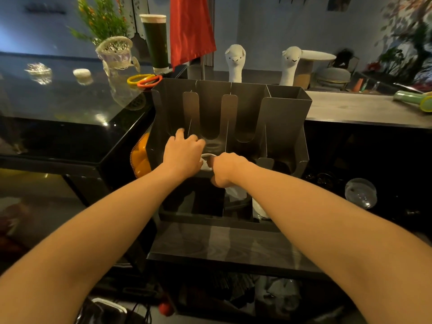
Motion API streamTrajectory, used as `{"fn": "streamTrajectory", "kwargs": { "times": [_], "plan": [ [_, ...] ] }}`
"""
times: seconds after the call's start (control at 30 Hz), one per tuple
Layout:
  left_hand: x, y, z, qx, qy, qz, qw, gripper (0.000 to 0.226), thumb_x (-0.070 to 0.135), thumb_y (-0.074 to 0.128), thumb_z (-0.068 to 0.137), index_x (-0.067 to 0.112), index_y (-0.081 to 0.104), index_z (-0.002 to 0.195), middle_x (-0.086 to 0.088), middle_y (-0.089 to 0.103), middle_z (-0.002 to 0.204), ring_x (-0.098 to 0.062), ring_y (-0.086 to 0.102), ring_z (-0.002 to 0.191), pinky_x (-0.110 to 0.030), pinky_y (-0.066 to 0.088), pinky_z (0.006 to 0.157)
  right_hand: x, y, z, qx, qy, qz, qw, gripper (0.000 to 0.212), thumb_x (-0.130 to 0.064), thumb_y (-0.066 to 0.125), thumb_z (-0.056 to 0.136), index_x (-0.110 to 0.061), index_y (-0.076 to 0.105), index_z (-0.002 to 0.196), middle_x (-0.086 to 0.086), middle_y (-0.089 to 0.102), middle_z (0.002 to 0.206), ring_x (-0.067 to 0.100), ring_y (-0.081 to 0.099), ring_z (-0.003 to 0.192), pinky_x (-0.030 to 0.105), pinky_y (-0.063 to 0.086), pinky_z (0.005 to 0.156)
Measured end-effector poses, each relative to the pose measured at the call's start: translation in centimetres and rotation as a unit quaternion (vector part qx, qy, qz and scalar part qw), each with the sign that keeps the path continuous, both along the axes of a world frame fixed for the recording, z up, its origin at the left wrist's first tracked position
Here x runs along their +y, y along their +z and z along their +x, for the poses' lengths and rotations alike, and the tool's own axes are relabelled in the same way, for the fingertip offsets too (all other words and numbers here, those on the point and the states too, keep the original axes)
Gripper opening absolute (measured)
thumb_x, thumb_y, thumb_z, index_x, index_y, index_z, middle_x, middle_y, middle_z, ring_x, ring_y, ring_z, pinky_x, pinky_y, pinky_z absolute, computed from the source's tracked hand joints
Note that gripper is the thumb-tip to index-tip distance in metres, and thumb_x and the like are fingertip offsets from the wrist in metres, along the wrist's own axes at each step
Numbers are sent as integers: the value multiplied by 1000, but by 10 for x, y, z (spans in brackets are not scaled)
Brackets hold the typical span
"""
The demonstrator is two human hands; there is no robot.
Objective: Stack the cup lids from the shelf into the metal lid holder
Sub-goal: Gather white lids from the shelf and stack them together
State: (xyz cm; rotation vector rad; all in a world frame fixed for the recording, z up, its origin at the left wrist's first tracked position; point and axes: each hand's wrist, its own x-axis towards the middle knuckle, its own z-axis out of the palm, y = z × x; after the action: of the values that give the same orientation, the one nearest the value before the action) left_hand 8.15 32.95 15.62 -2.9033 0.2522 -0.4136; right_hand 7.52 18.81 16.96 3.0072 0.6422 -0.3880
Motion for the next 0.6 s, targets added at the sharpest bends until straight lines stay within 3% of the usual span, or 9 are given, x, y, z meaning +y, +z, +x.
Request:
{"fn": "streamTrajectory", "kwargs": {
  "times": [0.07, 0.13, 0.27, 0.47, 0.6],
  "plan": [
    [3, 1, -16, -78, -35, -42, 995, 37, 34, 64, 91, 19, 60, 125, -6, 62, 128, -33, 46, 131, -44, 49, 95, -4, -3, 0, 8, -22, 96, 995, 44, -25, 65, 90, -16, 48, 130, 4, 57, 96, 20, 57, 82, 34, 53, 76],
    [8, -3, -28, -112, -62, -83, 988, 29, 36, 64, 90, 19, 63, 114, -4, 66, 113, -26, 56, 112, -36, 52, 81, -7, -6, -2, 26, -39, 199, 979, 39, -22, 62, 93, -17, 49, 129, 8, 60, 111, 22, 58, 92, 34, 53, 78],
    [10, -10, -49, -78, -50, -178, 980, 22, 43, 58, 92, 22, 61, 98, 6, 60, 85, -11, 56, 72, -27, 52, 60, -8, -9, -13, 81, -102, 387, 913, 16, -23, 47, 103, -25, 48, 119, 1, 55, 99, 17, 59, 80, 21, 50, 50],
    [18, -11, -66, -4, -59, -302, 951, 43, 54, 57, 89, 24, 58, 120, 8, 60, 105, -9, 58, 92, -30, 54, 76, 6, -8, -25, 73, -162, 496, 850, 15, -25, 40, 106, -25, 47, 119, 1, 50, 107, 19, 58, 89, 21, 50, 49],
    [28, -7, -78, -27, -82, -329, 940, 58, 62, 61, 86, 22, 58, 129, 6, 64, 118, -11, 60, 103, -31, 54, 85, 21, -6, -31, 69, -181, 564, 802, 15, -23, 42, 106, -24, 50, 118, 5, 55, 112, 21, 61, 95, 19, 49, 47]
  ]
}}
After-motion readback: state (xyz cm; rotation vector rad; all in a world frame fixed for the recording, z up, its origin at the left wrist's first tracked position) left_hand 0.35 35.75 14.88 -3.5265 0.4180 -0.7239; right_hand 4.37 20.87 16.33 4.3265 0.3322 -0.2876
